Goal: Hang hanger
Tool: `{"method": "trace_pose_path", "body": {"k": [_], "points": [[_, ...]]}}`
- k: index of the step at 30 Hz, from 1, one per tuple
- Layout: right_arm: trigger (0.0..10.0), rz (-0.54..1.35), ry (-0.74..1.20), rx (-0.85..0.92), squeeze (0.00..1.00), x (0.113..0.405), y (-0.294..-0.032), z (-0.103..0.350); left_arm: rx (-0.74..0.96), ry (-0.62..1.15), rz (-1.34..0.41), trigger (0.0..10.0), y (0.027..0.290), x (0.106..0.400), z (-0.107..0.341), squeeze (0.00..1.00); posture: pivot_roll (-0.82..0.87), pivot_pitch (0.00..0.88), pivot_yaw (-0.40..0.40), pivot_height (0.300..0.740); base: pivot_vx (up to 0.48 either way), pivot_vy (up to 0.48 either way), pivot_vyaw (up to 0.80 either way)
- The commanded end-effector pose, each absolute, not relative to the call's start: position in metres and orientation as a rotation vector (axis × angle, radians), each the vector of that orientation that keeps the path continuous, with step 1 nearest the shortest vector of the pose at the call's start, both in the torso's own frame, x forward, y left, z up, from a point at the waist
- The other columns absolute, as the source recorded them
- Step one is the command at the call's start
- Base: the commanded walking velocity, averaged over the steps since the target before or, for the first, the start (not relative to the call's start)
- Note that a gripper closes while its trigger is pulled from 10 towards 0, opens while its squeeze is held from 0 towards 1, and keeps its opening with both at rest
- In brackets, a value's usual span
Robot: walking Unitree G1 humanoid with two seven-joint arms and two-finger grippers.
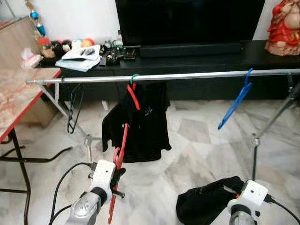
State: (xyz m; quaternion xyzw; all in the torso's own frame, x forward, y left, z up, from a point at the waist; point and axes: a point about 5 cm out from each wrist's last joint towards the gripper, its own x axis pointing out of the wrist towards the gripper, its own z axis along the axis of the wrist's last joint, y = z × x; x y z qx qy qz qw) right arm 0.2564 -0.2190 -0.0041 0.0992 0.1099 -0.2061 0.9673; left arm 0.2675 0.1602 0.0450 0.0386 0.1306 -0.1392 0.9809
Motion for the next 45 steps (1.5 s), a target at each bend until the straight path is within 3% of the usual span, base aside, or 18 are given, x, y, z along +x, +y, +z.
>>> {"method": "trace_pose_path", "body": {"k": [1, 10, 20, 30, 45], "points": [[10.0, -0.410, 0.214, 0.200, 0.00, 0.257, -0.218, -0.003, 0.074, 0.256, -0.260, 10.0, 0.164, 0.267, 0.046, 0.00, -0.02, 0.061, 0.090, 0.740, -0.281, 0.000, 0.00], [10.0, -0.389, 0.228, 0.179, 0.00, 0.262, -0.225, -0.001, 0.045, 0.247, -0.226, 10.0, 0.156, 0.277, 0.042, 0.00, -0.04, 0.000, 0.044, 0.740, -0.282, 0.000, 0.00], [10.0, -0.318, 0.213, 0.124, 0.00, 0.280, -0.233, 0.015, -0.006, 0.207, -0.168, 10.0, 0.142, 0.297, 0.044, 0.00, -0.07, 0.000, -0.044, 0.740, -0.053, 0.000, 0.00], [10.0, -0.331, 0.206, 0.130, 0.00, 0.288, -0.236, 0.021, -0.018, 0.177, -0.151, 10.0, 0.138, 0.303, 0.046, 0.00, -0.05, 0.000, -0.032, 0.740, 0.000, 0.000, 0.00], [10.0, -0.334, 0.234, 0.153, 0.00, 0.277, -0.226, 0.008, -0.001, 0.210, -0.171, 10.0, 0.142, 0.291, 0.037, 0.00, -0.03, 0.000, 0.009, 0.740, 0.000, 0.115, 0.00]]}}
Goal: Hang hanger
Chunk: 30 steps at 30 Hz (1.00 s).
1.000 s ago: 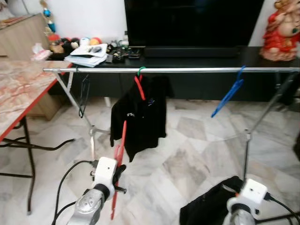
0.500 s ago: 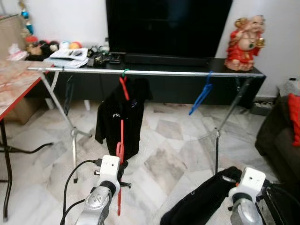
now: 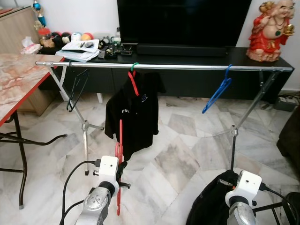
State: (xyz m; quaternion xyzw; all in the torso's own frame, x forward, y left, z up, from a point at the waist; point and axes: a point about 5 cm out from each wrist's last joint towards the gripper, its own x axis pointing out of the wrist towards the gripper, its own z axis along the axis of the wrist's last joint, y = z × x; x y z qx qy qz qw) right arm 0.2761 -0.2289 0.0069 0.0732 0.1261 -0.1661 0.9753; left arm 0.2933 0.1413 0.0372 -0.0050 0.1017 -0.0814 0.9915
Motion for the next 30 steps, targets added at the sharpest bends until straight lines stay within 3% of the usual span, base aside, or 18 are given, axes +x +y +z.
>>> {"method": "trace_pose_path", "body": {"k": [1, 30], "points": [[10.0, -0.334, 0.234, 0.153, 0.00, 0.277, -0.226, 0.008, -0.001, 0.210, -0.171, 10.0, 0.142, 0.291, 0.037, 0.00, -0.03, 0.000, 0.009, 0.740, 0.000, 0.289, 0.00], [10.0, -0.318, 0.194, 0.166, 0.00, 0.288, -0.216, 0.018, 0.015, 0.233, -0.209, 10.0, 0.146, 0.283, 0.038, 0.00, -0.01, 0.000, 0.047, 0.740, 0.000, 0.285, 0.00]]}}
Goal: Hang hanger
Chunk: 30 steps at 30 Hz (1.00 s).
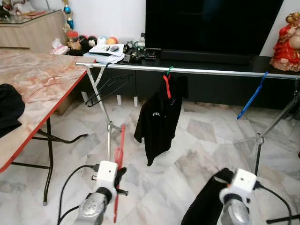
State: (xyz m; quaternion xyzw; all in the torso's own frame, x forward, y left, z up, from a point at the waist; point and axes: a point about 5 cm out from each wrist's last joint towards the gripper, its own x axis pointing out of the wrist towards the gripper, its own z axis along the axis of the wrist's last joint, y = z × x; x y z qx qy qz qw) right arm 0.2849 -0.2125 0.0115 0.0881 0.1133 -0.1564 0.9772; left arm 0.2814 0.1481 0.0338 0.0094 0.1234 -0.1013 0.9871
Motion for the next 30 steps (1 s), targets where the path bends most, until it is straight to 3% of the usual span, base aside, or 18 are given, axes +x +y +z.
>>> {"method": "trace_pose_path", "body": {"k": [1, 6, 30], "points": [[10.0, -0.319, 0.193, 0.166, 0.00, 0.2883, -0.2157, 0.0178, 0.016, 0.234, -0.210, 10.0, 0.1465, 0.2825, 0.0382, 0.00, -0.01, 0.000, 0.048, 0.740, 0.000, 0.281, 0.00], [10.0, -0.321, 0.196, 0.168, 0.00, 0.2878, -0.2158, 0.0172, 0.016, 0.234, -0.212, 10.0, 0.1462, 0.2824, 0.0385, 0.00, -0.01, 0.000, 0.048, 0.740, 0.000, 0.268, 0.00], [10.0, -0.313, 0.194, 0.174, 0.00, 0.2908, -0.2117, 0.0184, 0.028, 0.217, -0.252, 10.0, 0.1438, 0.2820, 0.0442, 0.00, 0.00, 0.000, 0.063, 0.740, 0.000, 0.000, 0.00]]}}
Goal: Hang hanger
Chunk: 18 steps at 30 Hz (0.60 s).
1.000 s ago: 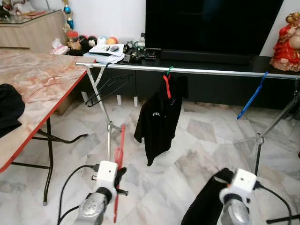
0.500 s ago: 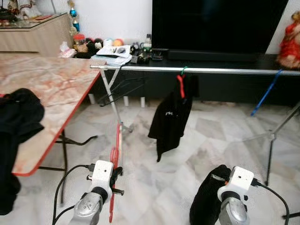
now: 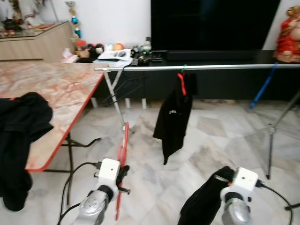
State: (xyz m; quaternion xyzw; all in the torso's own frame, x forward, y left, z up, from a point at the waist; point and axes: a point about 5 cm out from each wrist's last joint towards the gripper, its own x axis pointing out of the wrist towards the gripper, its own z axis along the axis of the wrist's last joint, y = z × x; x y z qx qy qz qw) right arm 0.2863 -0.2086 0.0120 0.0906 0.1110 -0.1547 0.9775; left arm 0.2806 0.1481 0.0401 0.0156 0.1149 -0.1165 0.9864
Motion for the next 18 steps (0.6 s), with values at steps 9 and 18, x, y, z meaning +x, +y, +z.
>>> {"method": "trace_pose_path", "body": {"k": [9, 18], "points": [[10.0, -0.314, 0.198, 0.175, 0.00, 0.2899, -0.2103, 0.0172, 0.029, 0.217, -0.270, 10.0, 0.1423, 0.2807, 0.0443, 0.00, 0.00, 0.000, 0.072, 0.740, 0.000, 0.000, 0.00], [10.0, -0.315, 0.200, 0.181, 0.00, 0.2893, -0.2082, 0.0161, 0.029, 0.218, -0.273, 10.0, 0.1430, 0.2798, 0.0451, 0.00, 0.01, 0.000, 0.073, 0.740, 0.000, 0.000, 0.00]]}}
